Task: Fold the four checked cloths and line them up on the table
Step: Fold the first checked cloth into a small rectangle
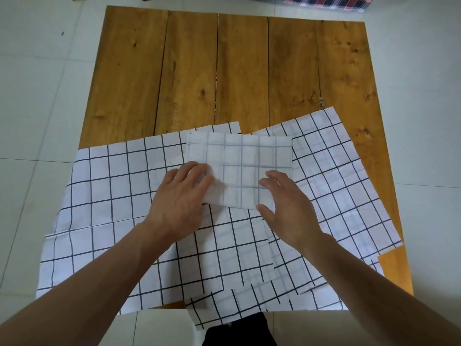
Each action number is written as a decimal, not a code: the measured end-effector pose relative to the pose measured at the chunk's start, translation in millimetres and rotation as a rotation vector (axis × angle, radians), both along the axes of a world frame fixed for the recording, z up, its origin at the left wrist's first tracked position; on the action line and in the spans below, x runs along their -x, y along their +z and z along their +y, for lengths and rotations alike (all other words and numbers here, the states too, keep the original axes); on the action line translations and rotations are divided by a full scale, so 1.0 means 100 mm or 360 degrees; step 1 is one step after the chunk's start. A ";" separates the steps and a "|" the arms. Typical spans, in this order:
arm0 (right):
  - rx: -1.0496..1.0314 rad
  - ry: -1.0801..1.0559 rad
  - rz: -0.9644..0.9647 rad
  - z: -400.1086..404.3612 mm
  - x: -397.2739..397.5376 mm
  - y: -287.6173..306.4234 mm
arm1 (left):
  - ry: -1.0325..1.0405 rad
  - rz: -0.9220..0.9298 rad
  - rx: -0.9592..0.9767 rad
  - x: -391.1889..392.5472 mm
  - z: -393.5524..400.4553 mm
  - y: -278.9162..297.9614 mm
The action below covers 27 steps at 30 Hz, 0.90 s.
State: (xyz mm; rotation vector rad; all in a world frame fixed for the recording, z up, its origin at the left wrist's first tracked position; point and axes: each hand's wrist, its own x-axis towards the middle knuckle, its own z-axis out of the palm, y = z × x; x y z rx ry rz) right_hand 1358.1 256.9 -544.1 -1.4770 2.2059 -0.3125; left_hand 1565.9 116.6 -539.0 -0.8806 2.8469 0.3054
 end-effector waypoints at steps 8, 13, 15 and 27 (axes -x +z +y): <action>0.0012 -0.0029 0.0004 -0.02 -0.01 -0.01 | -0.0150 0.0160 -0.0001 0.18 0.17 -0.07; 0.0054 -0.0024 -0.0002 -0.02 0.00 -0.02 | -0.0223 0.0244 -0.0036 0.36 0.28 -0.11; 0.0057 -0.0013 -0.0001 -0.02 0.00 -0.02 | -0.0291 0.0245 0.0009 0.41 0.29 -0.13; -0.0054 0.0067 -0.0019 0.02 0.01 -0.01 | -0.0186 -0.0152 0.0263 0.25 0.14 -0.02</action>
